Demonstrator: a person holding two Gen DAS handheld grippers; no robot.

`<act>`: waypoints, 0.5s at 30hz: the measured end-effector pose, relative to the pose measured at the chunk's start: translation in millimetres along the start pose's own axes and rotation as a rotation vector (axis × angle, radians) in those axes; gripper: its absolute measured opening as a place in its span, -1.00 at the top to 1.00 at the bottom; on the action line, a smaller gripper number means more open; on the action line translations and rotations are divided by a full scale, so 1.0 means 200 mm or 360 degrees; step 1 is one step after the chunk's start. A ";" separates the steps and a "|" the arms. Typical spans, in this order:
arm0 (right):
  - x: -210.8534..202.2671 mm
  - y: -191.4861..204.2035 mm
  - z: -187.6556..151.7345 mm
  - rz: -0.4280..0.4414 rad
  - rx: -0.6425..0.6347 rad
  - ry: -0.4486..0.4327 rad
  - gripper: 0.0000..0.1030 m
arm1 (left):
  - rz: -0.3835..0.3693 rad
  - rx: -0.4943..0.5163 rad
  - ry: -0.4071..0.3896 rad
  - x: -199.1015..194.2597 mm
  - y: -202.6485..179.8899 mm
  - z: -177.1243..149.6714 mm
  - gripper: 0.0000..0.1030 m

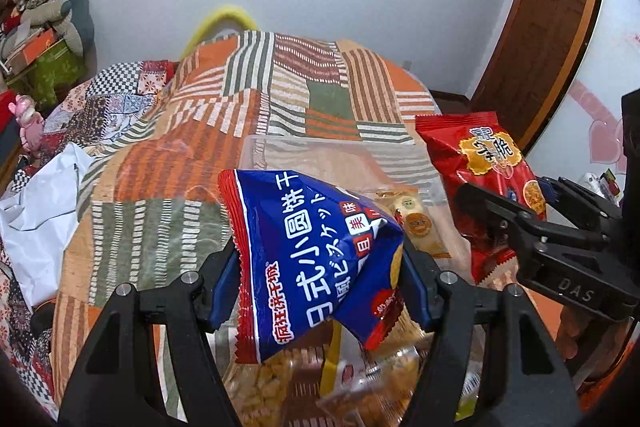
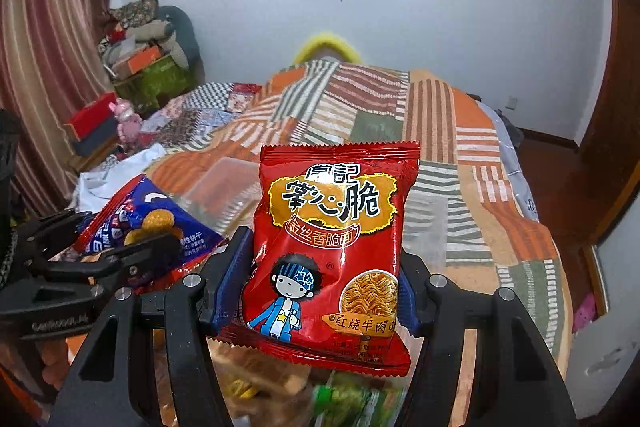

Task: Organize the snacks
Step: 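Carry the blue bag with the left tool while the right tool carries the red bag toward the box, then drop the red bag into the box with the right tool while the left tool drops the blue bag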

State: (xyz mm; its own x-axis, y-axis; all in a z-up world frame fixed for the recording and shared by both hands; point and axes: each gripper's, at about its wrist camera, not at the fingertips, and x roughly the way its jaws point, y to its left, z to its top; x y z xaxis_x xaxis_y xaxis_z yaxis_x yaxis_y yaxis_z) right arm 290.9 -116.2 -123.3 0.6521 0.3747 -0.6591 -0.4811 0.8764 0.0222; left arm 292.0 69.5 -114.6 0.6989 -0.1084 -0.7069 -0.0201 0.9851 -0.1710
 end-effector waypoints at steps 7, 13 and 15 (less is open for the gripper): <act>0.13 -0.02 -0.02 -0.0016 -0.0038 0.0121 -0.15 | -0.0003 0.0029 0.0054 0.15 0.00 0.02 -0.31; 0.19 -0.03 -0.04 -0.0028 -0.0070 0.0191 -0.17 | -0.0015 0.0014 0.0122 0.26 0.02 0.01 -0.31; 0.20 -0.04 -0.05 -0.0020 -0.0066 0.0213 -0.17 | -0.0017 0.0010 0.0114 0.27 0.02 0.01 -0.32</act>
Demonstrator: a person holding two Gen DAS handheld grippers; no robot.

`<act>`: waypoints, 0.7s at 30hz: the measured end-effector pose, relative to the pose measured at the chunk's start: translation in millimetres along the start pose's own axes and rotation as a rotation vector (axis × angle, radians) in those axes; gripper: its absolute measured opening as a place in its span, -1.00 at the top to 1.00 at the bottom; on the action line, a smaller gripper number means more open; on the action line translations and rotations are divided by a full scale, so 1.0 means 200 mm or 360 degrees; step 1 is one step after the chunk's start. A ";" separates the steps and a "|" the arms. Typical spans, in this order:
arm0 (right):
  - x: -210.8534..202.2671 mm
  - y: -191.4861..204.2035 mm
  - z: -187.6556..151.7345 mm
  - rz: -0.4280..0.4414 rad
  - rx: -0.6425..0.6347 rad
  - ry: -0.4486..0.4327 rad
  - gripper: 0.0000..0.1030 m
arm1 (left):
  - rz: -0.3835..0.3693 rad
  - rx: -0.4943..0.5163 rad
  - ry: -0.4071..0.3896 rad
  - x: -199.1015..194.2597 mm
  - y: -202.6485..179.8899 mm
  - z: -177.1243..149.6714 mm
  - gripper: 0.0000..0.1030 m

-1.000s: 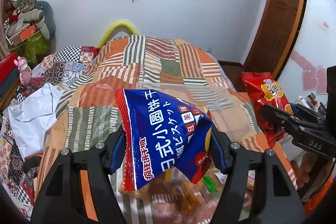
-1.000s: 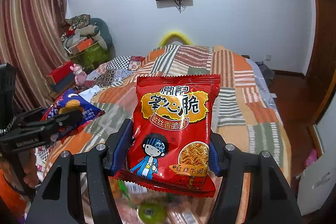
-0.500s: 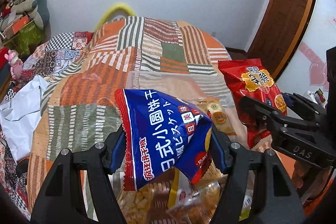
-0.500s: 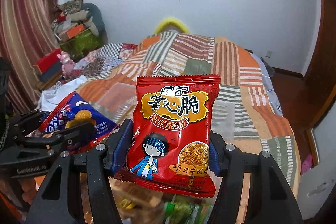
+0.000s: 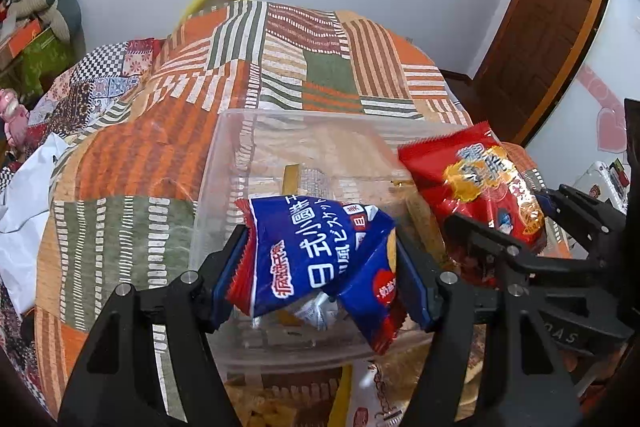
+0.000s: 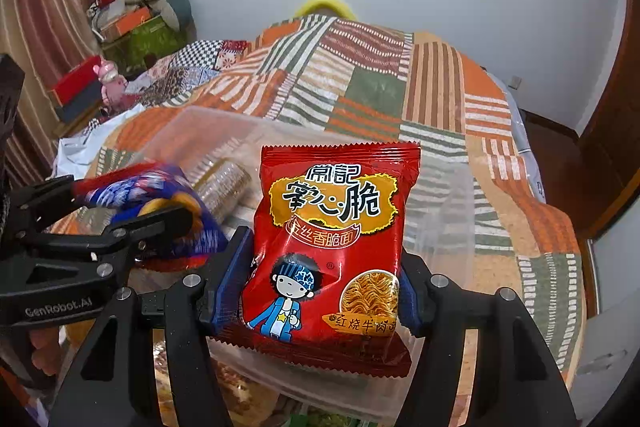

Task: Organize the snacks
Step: 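Drop the red bag into the box with the right tool while the left tool drops the blue bag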

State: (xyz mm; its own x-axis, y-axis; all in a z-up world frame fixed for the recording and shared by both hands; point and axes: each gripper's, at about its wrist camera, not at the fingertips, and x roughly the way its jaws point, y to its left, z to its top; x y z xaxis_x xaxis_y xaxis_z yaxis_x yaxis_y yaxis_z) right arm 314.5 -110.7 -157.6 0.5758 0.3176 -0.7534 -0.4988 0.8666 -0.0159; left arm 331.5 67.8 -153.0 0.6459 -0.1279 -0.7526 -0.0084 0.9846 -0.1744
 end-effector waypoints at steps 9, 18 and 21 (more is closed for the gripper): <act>-0.11 -0.01 -0.03 -0.0013 -0.0016 -0.0051 -0.46 | -0.0014 -0.0012 -0.0032 -0.09 -0.01 -0.03 -0.36; -0.34 -0.04 -0.07 0.0005 0.0009 -0.0166 -0.56 | 0.0032 0.0029 -0.0159 -0.40 -0.03 -0.06 -0.48; -0.40 -0.05 -0.11 -0.0015 0.0015 -0.0188 -0.59 | 0.0056 0.0030 -0.0189 -0.50 -0.01 -0.09 -0.61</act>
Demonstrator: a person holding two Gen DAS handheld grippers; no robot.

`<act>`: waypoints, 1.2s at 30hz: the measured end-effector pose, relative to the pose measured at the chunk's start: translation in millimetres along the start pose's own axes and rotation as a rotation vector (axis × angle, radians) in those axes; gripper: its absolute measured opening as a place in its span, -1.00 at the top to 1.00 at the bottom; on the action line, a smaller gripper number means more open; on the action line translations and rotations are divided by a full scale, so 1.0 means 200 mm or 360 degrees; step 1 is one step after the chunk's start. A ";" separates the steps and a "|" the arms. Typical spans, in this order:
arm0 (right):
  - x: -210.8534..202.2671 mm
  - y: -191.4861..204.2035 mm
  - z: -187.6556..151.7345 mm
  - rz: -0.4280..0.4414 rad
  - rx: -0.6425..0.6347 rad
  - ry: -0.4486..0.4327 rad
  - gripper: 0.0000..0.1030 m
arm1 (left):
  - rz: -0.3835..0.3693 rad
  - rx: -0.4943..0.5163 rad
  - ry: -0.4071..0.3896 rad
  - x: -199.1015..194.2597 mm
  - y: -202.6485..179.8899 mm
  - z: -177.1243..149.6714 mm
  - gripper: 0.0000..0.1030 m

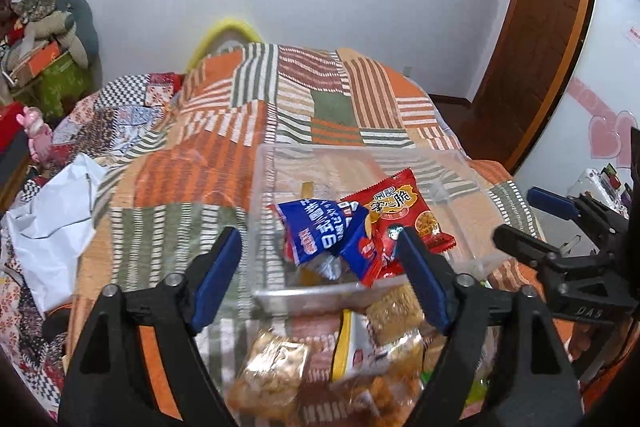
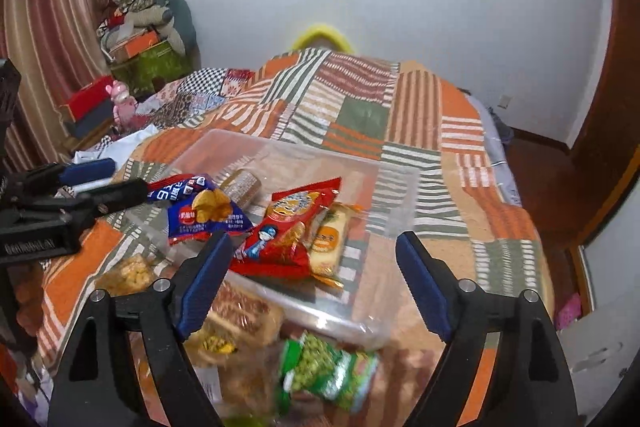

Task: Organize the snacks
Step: 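Drop the red bag into the box with the right tool while the left tool drops the blue bag, then grasp the bag of golden puffs with the left tool while the right tool grasps a clear biscuit roll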

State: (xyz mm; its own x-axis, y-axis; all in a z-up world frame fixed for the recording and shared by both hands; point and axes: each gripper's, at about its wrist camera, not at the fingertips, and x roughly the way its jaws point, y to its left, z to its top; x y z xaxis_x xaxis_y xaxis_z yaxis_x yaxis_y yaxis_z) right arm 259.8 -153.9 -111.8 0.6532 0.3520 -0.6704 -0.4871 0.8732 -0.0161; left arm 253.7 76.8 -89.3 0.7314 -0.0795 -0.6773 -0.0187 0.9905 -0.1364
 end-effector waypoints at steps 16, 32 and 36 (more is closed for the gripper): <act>-0.10 -0.14 -0.46 0.0009 0.0118 0.0246 -0.60 | 0.0102 0.0024 0.0243 0.01 0.14 -0.39 -0.64; -0.02 -0.04 -0.61 0.0094 0.0068 0.0397 -0.08 | 0.0056 -0.0066 0.0356 0.24 0.19 -0.53 -0.47; -0.02 -0.05 -0.62 0.0129 0.0087 0.0384 -0.02 | 0.0080 -0.0040 0.0370 0.29 0.17 -0.54 -0.12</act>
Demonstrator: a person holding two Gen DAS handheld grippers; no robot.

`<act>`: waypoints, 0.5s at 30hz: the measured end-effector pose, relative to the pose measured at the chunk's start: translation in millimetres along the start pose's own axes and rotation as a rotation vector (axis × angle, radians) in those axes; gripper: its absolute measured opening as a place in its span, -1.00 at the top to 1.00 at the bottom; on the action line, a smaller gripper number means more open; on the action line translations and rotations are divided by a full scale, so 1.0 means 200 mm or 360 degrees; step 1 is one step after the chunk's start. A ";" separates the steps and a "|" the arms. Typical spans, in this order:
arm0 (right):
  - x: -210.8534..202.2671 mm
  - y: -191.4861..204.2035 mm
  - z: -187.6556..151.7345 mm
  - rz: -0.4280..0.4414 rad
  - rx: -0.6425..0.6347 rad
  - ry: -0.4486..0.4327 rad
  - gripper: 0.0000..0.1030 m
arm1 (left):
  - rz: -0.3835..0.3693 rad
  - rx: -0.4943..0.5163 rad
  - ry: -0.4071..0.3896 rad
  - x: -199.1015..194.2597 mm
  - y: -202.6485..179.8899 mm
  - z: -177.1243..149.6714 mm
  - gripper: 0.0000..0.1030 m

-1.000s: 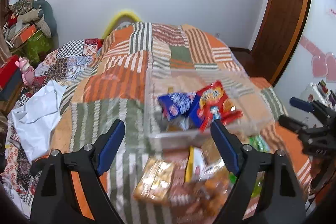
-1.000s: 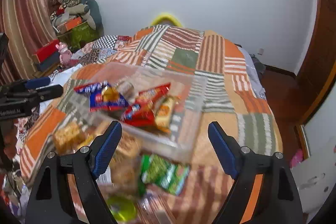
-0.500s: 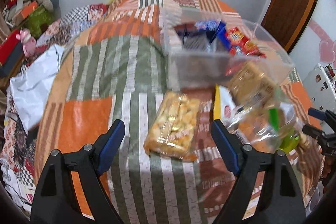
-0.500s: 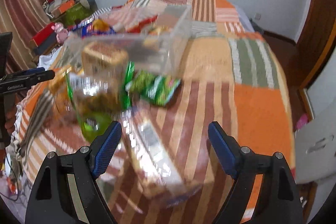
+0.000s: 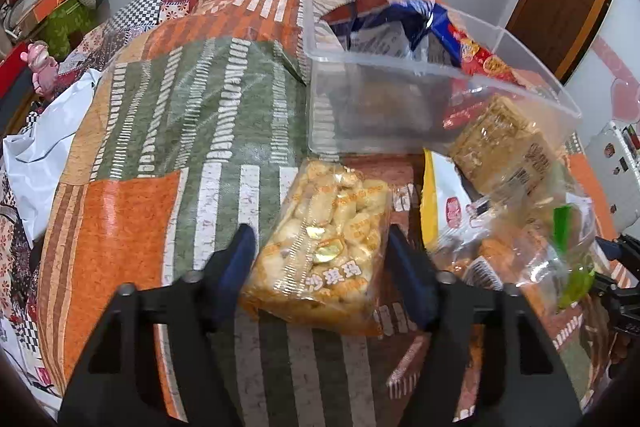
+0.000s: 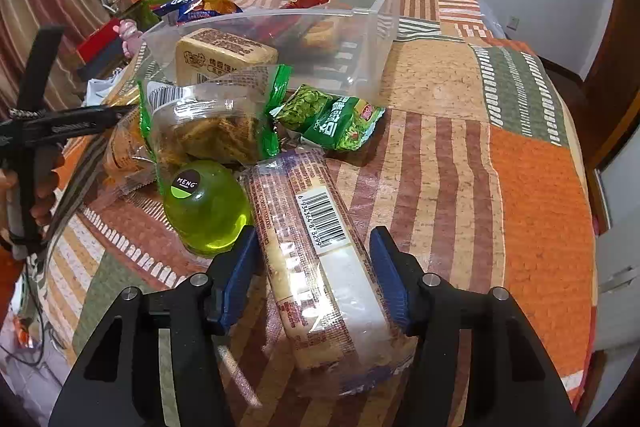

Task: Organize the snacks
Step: 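Grasp the bag of golden puffs with the left tool while the right tool grasps a clear biscuit roll, then carry the puffs bag with the left tool while the right tool carries the biscuit roll over the box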

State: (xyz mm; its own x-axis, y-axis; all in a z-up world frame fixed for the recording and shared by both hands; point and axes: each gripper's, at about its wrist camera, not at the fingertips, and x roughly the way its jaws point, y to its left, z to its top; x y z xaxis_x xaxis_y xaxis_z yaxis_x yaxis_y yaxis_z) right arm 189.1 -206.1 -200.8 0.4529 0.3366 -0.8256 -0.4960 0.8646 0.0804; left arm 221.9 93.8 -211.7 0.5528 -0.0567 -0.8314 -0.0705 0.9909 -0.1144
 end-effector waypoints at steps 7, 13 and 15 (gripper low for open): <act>-0.04 -0.01 -0.05 0.0080 0.0050 -0.0009 0.15 | -0.0005 0.0030 -0.0030 -0.05 -0.02 -0.04 0.04; -0.10 0.01 -0.06 0.0087 0.0070 -0.0045 0.17 | -0.0009 0.0014 -0.0071 -0.16 0.00 -0.08 0.06; -0.13 0.01 -0.06 0.0082 0.0077 -0.0069 0.17 | 0.0002 0.0016 -0.0103 -0.22 0.00 -0.08 0.06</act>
State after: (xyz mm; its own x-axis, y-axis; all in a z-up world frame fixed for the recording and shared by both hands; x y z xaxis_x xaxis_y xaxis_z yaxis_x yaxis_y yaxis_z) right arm 168.5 -217.8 -186.4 0.4597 0.3963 -0.7948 -0.4834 0.8624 0.1504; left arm 184.7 94.4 -184.5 0.6053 -0.0479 -0.7946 -0.0629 0.9922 -0.1078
